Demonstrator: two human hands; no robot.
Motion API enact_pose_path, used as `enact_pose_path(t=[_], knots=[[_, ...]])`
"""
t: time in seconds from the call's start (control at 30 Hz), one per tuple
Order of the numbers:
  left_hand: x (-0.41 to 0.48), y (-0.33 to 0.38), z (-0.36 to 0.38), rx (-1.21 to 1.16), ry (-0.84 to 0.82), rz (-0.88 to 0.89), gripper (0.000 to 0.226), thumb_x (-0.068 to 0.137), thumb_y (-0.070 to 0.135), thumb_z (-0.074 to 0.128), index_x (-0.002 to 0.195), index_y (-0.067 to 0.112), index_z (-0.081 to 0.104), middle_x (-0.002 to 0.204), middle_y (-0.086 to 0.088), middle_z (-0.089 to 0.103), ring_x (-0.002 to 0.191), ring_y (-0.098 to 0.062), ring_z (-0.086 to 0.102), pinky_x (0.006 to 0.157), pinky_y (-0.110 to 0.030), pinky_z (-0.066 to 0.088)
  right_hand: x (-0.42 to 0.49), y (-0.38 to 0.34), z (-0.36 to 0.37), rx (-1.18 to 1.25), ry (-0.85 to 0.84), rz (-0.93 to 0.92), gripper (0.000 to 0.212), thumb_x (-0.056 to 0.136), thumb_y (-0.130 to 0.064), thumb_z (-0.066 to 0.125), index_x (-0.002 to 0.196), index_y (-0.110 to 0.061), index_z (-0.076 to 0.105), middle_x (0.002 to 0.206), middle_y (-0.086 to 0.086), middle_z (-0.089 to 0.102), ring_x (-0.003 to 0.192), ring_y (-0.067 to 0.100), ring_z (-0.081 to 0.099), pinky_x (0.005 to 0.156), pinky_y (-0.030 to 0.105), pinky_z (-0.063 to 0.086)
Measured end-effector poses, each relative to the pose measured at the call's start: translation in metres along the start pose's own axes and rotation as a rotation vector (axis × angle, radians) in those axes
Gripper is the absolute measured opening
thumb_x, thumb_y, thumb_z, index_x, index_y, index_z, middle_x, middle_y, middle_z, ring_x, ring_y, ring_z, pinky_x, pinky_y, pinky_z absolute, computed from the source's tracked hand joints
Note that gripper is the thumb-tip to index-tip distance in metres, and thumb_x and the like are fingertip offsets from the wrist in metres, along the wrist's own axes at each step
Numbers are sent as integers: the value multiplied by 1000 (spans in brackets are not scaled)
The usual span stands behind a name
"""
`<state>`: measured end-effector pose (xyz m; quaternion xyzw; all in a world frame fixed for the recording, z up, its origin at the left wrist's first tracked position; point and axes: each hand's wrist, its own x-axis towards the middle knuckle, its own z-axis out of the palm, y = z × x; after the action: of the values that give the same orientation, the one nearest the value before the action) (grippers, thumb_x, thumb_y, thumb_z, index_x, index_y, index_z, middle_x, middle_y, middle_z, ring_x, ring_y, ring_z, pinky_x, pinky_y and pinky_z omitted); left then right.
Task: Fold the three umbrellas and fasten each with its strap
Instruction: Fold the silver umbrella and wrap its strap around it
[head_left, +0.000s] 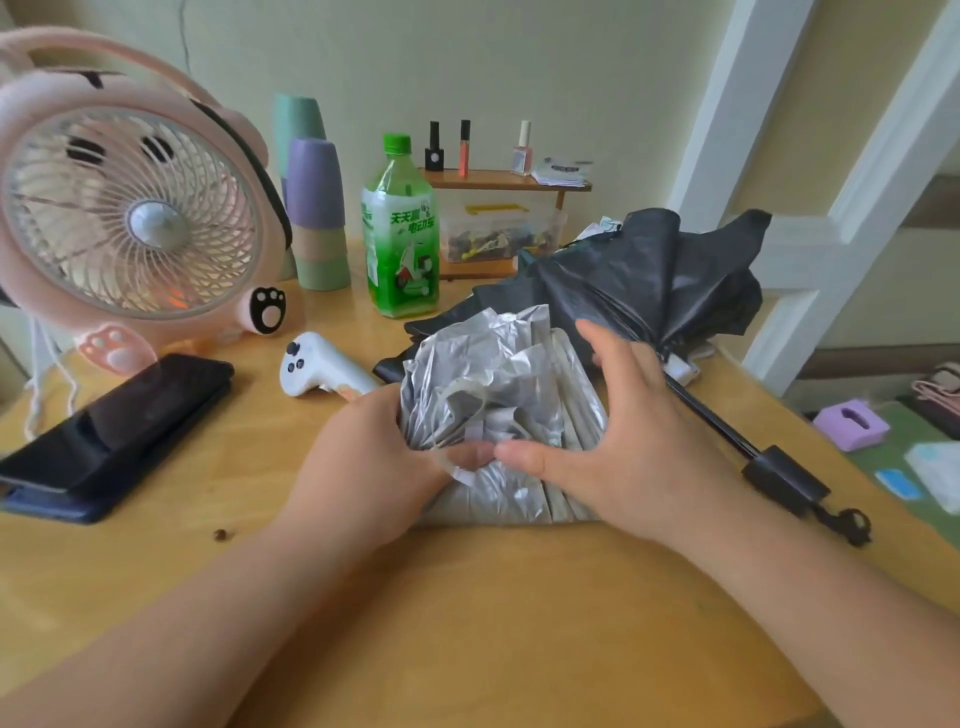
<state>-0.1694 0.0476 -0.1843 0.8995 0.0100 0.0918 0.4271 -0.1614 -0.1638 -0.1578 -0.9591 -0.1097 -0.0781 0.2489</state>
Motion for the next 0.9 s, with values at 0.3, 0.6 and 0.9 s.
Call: enact_pose_path(t=[0.3,0.6,0.9], knots=[[-4,-5,1,-76,-3,10,33,69,57,83,89,39,66,83,30,70,78,9,64,63,-22,46,32,1,-24,-69,-153,-301,126,65,-72,80,150,-61,-12,155,-40,-1,145,-10,0,122,34,10],[-7,-9,2,-193,-49,34,43,63,45,91,99,42,68,89,28,74,83,9,68,73,-21,51,22,28,13,647,243,-496,74,82,-33,77,147,-24,43,151,-1,49,145,24,42,116,49,38],[-7,-6,-5,-128,-212,219,46,57,63,86,98,55,66,96,30,73,94,11,66,76,-4,45,28,49,-17,648,-238,-340,90,87,5,74,152,-44,36,139,-5,61,132,21,58,114,50,43]])
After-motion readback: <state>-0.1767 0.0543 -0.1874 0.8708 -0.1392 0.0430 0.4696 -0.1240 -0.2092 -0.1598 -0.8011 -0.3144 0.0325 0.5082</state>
